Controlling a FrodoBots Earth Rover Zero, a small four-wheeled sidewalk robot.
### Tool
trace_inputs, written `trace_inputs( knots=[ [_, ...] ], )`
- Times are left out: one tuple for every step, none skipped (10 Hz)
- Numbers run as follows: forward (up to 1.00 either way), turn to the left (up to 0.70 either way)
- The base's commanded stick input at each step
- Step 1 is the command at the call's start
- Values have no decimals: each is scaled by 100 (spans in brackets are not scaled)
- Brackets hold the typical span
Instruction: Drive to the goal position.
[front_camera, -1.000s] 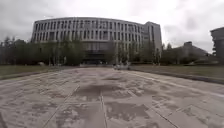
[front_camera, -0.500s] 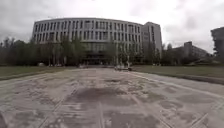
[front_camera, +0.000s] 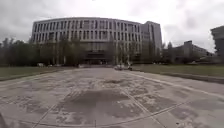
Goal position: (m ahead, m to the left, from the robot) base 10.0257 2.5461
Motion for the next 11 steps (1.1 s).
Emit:
trace_inputs(
  knots=[
    [70,1],
    [70,1],
    [70,1],
    [70,1],
    [70,1],
    [70,1],
    [70,1],
    [70,1],
    [70,1],
    [70,1],
    [70,1]
  ],
)
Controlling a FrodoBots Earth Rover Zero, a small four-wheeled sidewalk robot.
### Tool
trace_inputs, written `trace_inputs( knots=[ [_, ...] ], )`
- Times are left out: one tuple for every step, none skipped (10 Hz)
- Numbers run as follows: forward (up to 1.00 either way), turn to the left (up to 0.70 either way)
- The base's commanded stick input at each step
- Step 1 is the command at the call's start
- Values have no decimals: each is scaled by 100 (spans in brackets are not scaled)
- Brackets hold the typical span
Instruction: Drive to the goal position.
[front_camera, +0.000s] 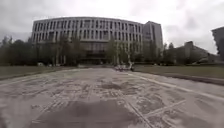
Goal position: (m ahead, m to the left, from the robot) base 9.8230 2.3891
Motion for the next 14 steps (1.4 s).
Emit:
trace_inputs(
  knots=[
    [70,1],
    [70,1],
    [70,1],
    [70,1],
    [70,1],
    [70,1],
    [70,1],
    [70,1],
    [70,1],
    [70,1],
    [70,1],
    [70,1],
    [70,1],
    [70,1]
  ],
)
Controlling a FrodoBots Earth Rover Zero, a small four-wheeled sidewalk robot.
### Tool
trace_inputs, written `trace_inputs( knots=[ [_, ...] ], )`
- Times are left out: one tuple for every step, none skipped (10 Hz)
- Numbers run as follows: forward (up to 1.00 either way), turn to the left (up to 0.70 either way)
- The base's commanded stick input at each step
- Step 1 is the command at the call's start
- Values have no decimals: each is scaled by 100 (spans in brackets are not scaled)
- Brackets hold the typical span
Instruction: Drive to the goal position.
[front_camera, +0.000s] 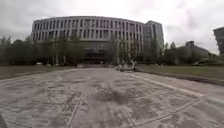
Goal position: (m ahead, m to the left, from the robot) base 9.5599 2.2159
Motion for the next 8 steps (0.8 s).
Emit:
trace_inputs(
  knots=[
    [70,1],
    [70,1],
    [70,1],
    [70,1],
    [70,1],
    [70,1],
    [70,1],
    [70,1]
  ],
)
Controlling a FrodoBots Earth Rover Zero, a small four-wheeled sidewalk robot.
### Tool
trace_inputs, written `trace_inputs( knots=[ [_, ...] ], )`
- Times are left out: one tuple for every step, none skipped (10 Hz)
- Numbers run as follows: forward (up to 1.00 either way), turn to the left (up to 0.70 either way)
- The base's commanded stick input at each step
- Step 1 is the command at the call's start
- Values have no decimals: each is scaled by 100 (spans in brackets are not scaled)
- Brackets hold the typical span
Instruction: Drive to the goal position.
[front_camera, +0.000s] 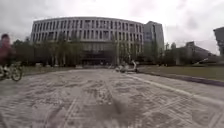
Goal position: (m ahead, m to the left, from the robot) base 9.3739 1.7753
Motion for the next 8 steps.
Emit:
trace_inputs(
  knots=[
    [70,1],
    [70,1],
    [70,1],
    [70,1],
    [70,1],
    [70,1],
    [70,1],
    [70,1]
  ],
)
